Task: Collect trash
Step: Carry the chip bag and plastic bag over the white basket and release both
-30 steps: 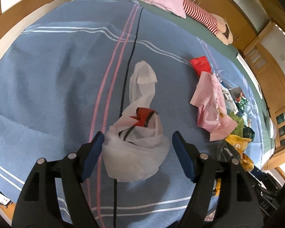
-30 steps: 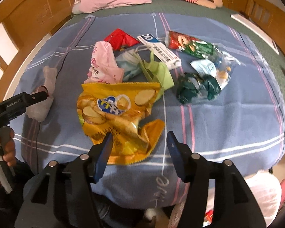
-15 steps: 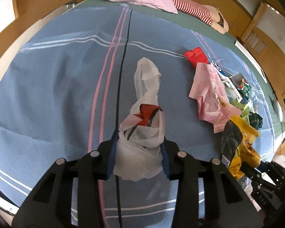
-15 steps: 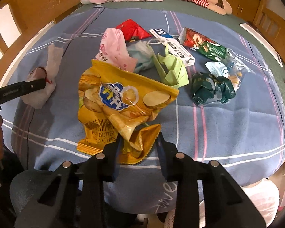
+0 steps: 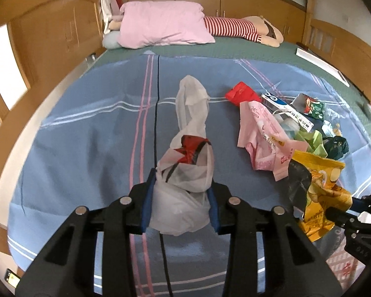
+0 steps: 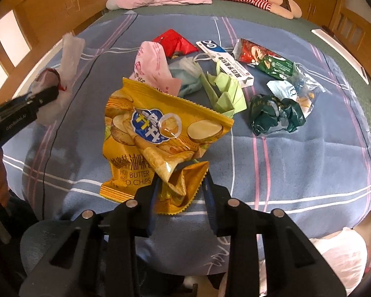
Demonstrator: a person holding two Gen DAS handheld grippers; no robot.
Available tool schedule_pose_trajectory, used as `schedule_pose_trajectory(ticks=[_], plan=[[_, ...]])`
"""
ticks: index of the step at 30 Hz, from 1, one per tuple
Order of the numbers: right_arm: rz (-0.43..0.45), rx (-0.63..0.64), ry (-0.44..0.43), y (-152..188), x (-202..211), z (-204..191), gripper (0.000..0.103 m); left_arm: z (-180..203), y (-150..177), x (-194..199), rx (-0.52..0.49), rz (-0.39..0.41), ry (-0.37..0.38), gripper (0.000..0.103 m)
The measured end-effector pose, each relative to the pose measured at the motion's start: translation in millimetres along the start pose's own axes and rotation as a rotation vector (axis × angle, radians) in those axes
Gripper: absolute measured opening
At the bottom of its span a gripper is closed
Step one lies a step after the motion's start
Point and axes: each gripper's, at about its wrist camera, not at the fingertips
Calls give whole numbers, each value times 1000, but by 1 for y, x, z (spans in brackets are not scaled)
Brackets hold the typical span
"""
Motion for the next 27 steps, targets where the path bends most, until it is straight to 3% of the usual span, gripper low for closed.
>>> schedule_pose_trajectory(ticks=[10, 13, 15, 19, 22, 27], plan=[[73, -55, -20, -2, 29, 15, 33, -5, 0, 1, 6, 1, -4, 37], [124, -77, -54, 4, 55, 32, 33, -5, -1, 5, 4, 25, 1, 37], [171, -78, -32, 14, 82, 53, 33, -3, 0, 11, 2, 49, 15, 37], [180, -106, 43, 46, 123, 102, 33, 0, 1, 27, 32, 79, 136, 37], [106, -142, 96, 82, 136, 138, 33, 16, 3, 43, 48, 91, 212, 37], [-59, -185, 127, 139, 126, 170, 34, 78, 10, 76, -29, 102, 401, 37]])
Point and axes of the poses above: each gripper's, at about its wrist camera, not at the fingertips, and x roughly against the way its jaws point, z to its right, y to its underside
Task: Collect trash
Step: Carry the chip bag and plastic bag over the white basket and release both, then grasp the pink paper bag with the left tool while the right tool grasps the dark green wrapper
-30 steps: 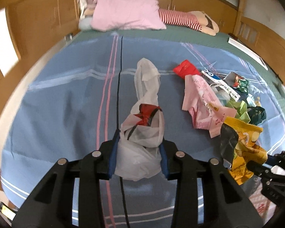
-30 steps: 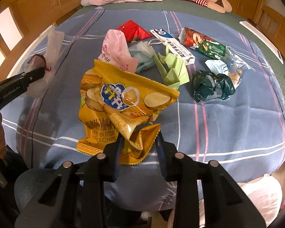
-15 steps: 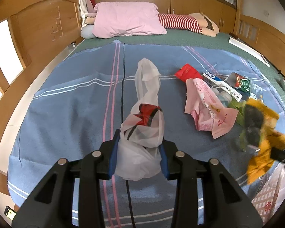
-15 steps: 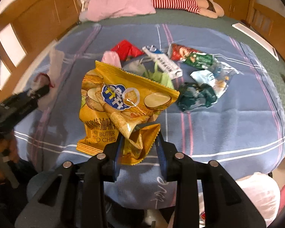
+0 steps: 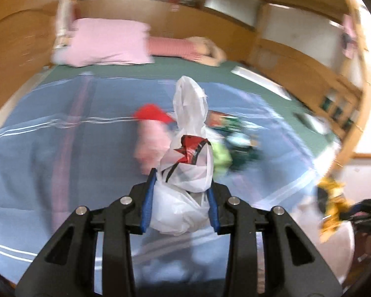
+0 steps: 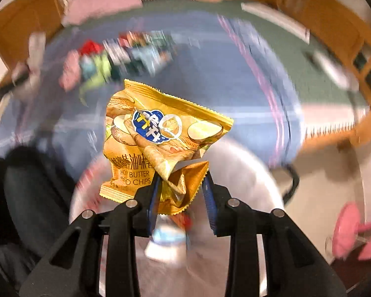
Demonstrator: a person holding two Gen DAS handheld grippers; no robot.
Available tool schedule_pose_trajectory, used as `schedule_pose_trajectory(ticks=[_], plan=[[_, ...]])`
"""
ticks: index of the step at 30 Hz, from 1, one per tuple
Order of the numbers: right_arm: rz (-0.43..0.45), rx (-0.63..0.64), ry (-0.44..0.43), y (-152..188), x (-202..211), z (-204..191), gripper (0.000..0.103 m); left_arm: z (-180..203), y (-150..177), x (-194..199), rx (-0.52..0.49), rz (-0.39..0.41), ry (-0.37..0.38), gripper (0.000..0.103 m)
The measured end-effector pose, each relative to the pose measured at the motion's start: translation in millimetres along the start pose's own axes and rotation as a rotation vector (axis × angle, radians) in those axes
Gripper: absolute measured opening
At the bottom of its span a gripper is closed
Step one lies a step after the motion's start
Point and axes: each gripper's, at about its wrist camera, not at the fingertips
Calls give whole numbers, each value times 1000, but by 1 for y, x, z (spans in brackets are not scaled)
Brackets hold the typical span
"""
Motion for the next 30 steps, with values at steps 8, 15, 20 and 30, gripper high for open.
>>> schedule_pose_trajectory(ticks=[8, 15, 20, 30], plan=[[32, -64, -8, 18, 11, 23, 63, 109, 31, -17, -196, -152, 252, 37], [258, -437, -32, -3, 56, 98, 66, 204, 86, -17, -485, -300, 542, 56], [227, -452, -62, -7, 38, 101, 66, 215, 96, -18, -607, -238, 414, 87], [172, -388, -112, -40, 4, 53, 66, -29, -39, -101, 123, -179, -146, 87]])
Point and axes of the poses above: each gripper's, at about its wrist camera, not at the fingertips, and x roughly against the way its jaws point, z to its right, y to its underside
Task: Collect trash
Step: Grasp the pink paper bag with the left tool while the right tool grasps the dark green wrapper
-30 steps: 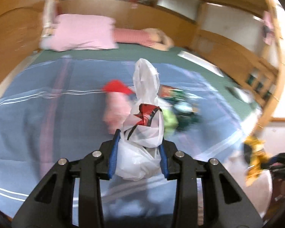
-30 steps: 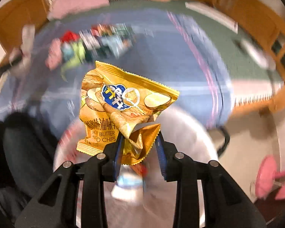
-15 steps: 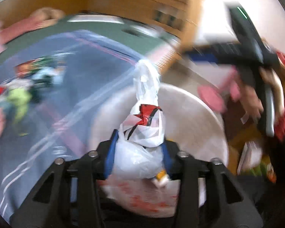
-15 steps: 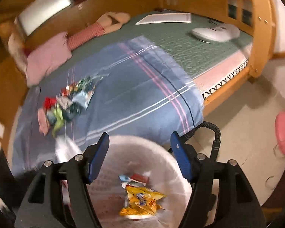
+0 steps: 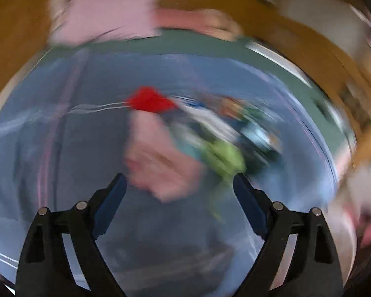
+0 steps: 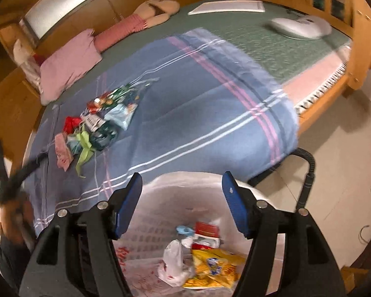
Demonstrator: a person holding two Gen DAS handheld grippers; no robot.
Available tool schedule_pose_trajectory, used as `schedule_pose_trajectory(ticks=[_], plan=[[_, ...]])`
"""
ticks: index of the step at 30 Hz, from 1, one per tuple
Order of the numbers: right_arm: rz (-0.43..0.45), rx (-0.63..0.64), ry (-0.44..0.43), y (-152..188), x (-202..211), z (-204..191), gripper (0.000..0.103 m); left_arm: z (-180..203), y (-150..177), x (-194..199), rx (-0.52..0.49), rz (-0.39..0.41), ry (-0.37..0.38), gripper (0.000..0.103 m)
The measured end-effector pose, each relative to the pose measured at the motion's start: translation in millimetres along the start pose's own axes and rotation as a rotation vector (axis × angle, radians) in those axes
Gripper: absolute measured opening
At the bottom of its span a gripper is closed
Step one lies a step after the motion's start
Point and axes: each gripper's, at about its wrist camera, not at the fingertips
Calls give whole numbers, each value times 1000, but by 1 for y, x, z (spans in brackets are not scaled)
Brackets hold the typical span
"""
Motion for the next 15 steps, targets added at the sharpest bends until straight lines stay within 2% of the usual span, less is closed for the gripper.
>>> schedule_pose_trajectory(ticks=[2, 5, 6, 7, 8, 9, 10, 13, 15], plan=[[-9, 32, -12, -4, -13, -21, 66, -17, -13, -22, 16, -32, -25, 86], [-31, 58, -58, -12, -36, -54, 66, -20, -14, -46, -27, -65, 0, 84], [-35, 60, -69, -15, -44, -64, 66, -20, -11, -53, -42, -72, 7, 69], [-34, 64, -77, -19, -49, -72, 66, -19, -9, -60, -50, -78, 10, 60], [-32, 73, -85, -22, -55, -81, 66, -24, -3, -65, -58, -100, 13, 41], [-28, 85, -86, -26, -62, -92, 66, -23, 3, -66, -57, -124, 11, 34], [-26, 102, -85, -30, -72, -104, 66, -25, 7, -68, -52, -141, 14, 30], [-32, 128, -76, -43, -99, -130, 66, -39, 8, -53, -9, -119, 42, 26], [-39, 125, -52, -53, -120, -144, 66, -46, 10, -36, 5, -89, 18, 26]])
Point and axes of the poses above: each gripper's, at about its wrist camera, not at the fingertips, and x roughly against the way its jaws point, z to its right, y to its underside
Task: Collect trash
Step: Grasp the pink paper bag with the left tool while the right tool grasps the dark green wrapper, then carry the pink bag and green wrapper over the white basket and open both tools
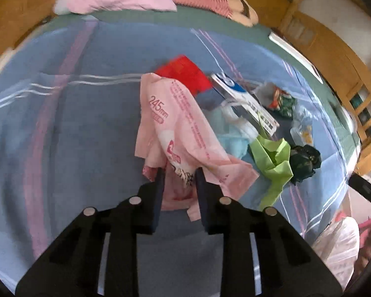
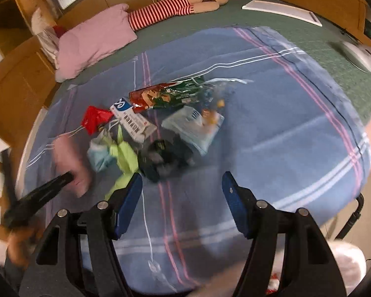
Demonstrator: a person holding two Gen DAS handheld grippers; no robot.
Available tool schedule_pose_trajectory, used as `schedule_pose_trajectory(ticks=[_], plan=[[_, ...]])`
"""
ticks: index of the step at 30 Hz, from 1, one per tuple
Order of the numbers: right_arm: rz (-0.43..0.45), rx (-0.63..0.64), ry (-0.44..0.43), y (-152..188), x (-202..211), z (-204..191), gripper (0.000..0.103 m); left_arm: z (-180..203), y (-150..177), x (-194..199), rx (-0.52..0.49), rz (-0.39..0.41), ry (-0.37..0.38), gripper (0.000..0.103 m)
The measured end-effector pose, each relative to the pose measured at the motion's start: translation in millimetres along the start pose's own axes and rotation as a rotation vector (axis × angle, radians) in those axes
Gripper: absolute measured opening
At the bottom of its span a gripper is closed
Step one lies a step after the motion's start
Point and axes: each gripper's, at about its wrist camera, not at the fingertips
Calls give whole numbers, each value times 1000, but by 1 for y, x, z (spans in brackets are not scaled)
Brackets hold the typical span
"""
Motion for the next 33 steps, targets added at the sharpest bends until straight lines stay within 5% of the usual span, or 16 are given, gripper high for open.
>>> schedule_pose_trajectory(ticks=[7, 10, 14, 19, 23, 25, 33], plan=[[-72, 54, 67, -15, -59, -25, 66, -40, 21, 62, 77, 118, 11, 26], [-69, 137, 65, -8, -56, -38, 40, -49, 27, 68, 96, 114, -11, 26], [-73, 201, -32, 13, -28, -49, 35, -46, 26, 67, 91, 97, -20, 26], [-96, 233, -97, 28, -8, -49, 35, -43, 31, 65, 76, 79, -20, 26], [-90, 244, 45, 32, -10, -46, 50, -50, 34, 57, 113, 35, -33, 27], [-83, 210, 47, 30, -10, -43, 55, -55, 35, 53, 141, 12, -30, 27], [-118, 202, 101, 33, -33, -45, 65, -68, 37, 55, 234, 26, -29, 62]])
Point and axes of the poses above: each gripper's, at about its wrist camera, not at the fingertips, and x roughly against the way its jaws point, z to its right, y to its underside
